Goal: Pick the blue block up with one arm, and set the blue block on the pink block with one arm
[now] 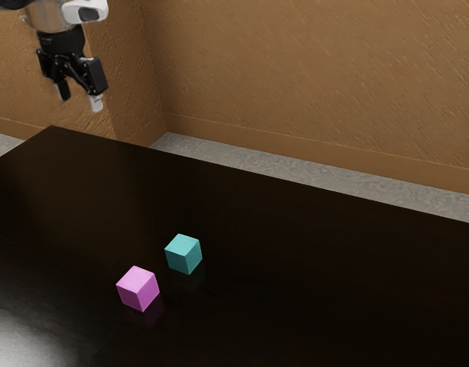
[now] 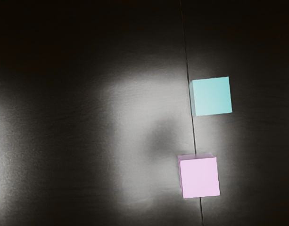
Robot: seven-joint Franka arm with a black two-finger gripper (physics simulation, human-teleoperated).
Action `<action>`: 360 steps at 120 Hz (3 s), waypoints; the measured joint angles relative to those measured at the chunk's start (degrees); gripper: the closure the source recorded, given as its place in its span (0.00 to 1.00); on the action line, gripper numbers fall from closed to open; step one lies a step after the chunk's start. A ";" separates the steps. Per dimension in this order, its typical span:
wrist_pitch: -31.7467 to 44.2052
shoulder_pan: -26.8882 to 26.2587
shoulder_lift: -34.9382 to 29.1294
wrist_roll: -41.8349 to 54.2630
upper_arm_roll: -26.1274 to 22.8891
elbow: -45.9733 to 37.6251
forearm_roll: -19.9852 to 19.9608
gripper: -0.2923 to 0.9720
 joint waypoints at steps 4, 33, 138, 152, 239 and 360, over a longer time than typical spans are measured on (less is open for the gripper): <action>0.87 0.06 0.02 -0.32 0.00 -0.02 -0.06 0.23; 2.74 0.48 -4.95 -1.88 -1.09 -5.72 -0.30 0.23; 37.92 0.50 9.84 49.61 -11.13 -29.41 -2.58 0.23; 39.68 0.44 12.10 54.80 -11.66 -29.40 -1.65 0.23; 48.67 2.36 21.47 75.22 -11.95 -29.20 -6.29 0.23; 51.03 4.70 13.33 80.48 -11.96 -34.71 -6.95 0.53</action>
